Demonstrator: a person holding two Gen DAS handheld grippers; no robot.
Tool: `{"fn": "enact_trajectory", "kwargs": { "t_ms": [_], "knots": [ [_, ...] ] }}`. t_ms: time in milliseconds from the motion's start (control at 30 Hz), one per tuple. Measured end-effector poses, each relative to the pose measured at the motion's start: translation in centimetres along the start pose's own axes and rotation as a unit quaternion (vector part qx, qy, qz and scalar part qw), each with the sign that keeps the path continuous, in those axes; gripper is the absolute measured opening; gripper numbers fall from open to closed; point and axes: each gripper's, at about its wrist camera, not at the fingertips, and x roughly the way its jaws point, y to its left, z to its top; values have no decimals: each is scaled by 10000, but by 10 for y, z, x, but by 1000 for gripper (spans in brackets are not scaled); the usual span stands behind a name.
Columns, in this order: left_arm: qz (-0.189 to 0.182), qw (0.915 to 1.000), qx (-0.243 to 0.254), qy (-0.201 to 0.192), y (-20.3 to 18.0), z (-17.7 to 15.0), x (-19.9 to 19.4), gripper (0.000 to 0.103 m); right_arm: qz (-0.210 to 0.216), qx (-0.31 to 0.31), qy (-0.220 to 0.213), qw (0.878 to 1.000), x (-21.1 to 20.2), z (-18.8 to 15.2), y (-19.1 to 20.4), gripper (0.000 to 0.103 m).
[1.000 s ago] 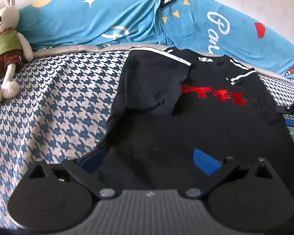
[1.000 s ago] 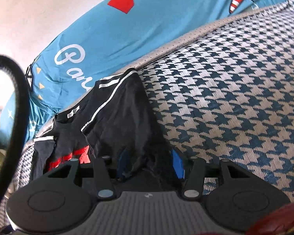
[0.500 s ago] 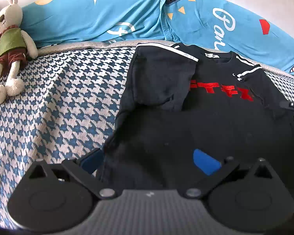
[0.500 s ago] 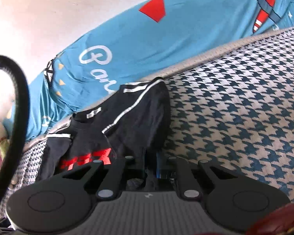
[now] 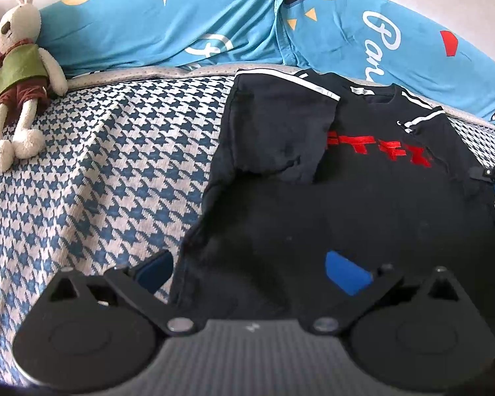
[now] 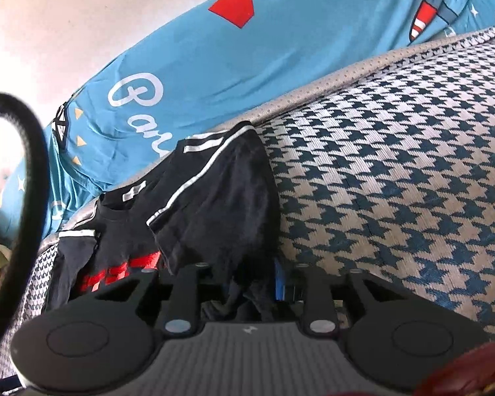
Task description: Fold clothes
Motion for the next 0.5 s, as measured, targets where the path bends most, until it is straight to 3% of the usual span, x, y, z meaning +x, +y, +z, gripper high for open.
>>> {"fn": "enact_trajectory", "kwargs": {
  "t_ms": [100,500],
  "knots": [
    [21,10000,-20,5,2,0,-1,103,12,-95,-61,9999,0,-1,9,16],
    [58,9999,-142,-21,17,1,-8,103,387,-598,-618,9955,-20,-4,74,13]
  ]
}}
